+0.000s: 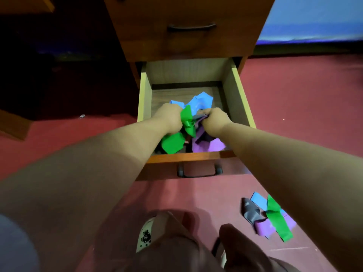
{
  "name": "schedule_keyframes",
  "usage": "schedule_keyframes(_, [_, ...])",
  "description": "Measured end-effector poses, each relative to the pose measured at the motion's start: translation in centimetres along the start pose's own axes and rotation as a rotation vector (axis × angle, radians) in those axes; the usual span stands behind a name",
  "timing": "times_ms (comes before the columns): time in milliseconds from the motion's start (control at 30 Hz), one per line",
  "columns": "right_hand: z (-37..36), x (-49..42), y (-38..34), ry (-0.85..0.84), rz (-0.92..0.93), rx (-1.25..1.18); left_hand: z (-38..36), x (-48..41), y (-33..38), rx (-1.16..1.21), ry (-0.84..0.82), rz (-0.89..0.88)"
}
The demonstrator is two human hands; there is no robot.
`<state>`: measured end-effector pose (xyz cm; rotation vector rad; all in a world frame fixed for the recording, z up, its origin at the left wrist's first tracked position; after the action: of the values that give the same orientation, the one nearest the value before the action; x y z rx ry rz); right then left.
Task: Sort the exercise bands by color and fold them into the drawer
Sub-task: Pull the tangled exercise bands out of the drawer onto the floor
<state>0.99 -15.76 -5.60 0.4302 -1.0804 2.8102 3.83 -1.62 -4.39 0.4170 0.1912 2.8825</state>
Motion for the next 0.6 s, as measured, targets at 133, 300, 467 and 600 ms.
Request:
schedule_keyframes(133, [3.2,3.2,-1.1,0.195,0.019,-0.325,4.2,4.1,1.4,0.255,0.184,0.081])
schedule_keyframes(300, [9.2,8.2,-3.6,0.297,0.132,-0.483,9.5,8.6,5.1,0.415,0.298,0.049])
schedule_keyframes(467, [15.4,12.3,-3.9,0.486,0.192,-0.509,13.8,11.5,10.2,0.557,0.397,0.008])
schedule_keyframes(600, [19.8,16.1,-3.0,0.625,0.249,-0.517,16.0,13.0,14.9,0.662,0.447,-0.045])
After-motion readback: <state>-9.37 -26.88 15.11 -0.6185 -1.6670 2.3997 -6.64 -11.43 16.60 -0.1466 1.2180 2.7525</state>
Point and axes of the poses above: each hand's wrist, its own x-axis away from the middle knuckle, its own z-axis out of the back of the hand, y = z × x, the point moved 5 cm from there along -x, towards the middle knuckle, and after that the axes turned 4 degrees about z, right-handed, at the moved point
